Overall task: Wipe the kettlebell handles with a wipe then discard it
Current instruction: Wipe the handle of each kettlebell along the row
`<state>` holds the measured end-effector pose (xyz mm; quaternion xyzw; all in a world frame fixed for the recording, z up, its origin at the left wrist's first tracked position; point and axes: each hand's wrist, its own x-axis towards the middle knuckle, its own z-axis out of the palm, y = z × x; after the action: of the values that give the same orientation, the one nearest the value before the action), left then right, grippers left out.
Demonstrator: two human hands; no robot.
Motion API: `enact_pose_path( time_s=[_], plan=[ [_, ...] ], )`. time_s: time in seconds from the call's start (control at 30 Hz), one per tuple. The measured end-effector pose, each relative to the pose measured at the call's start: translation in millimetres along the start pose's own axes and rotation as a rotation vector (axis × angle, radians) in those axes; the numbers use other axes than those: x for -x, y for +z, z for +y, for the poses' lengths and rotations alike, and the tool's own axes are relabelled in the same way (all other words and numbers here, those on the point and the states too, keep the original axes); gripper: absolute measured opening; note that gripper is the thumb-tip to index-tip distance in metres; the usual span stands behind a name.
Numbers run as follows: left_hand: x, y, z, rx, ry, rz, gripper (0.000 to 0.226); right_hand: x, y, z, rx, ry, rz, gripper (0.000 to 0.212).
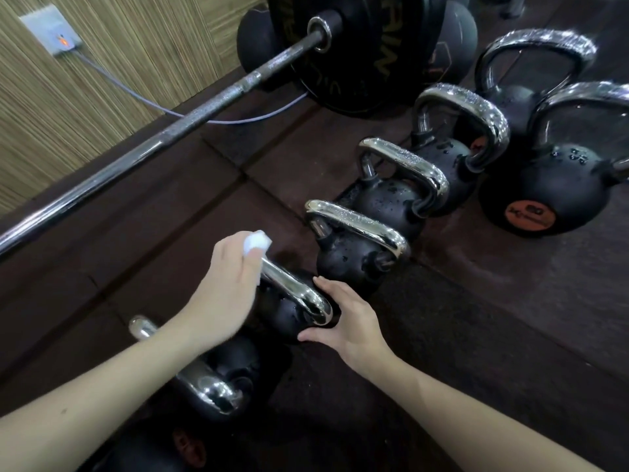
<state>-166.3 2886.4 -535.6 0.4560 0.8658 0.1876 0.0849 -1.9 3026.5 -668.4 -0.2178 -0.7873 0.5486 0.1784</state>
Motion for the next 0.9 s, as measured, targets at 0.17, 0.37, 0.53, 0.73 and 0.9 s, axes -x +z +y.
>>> enact_pose_path(
  time_s=[0.17, 0.37, 0.53, 0.73, 0.9],
  plan=[
    [23, -6, 41, -0.452, 0.401, -0.114, 0.036, -2, -2, -5, 0.068, 0.018, -0.01, 0.094],
    [-13, -7, 64, -0.527, 0.496, -0.194, 0.026, -3, -3, -7, 0.088, 0.026, -0.015, 0.085],
    [-40, -23, 25, -0.248, 0.07, -0.323, 0.016, -3, -2, -7, 0.042, 0.033, -0.016, 0.097],
    [-21, -36, 8, 0.244, -0.028, -0.273, 0.043, 0, -2, -4, -0.01, 0.042, -0.019, 0.097],
    [4, -25, -9, 0.042, 0.08, -0.207, 0.033, 1, -2, -6, -0.019, 0.052, -0.012, 0.097]
  ],
)
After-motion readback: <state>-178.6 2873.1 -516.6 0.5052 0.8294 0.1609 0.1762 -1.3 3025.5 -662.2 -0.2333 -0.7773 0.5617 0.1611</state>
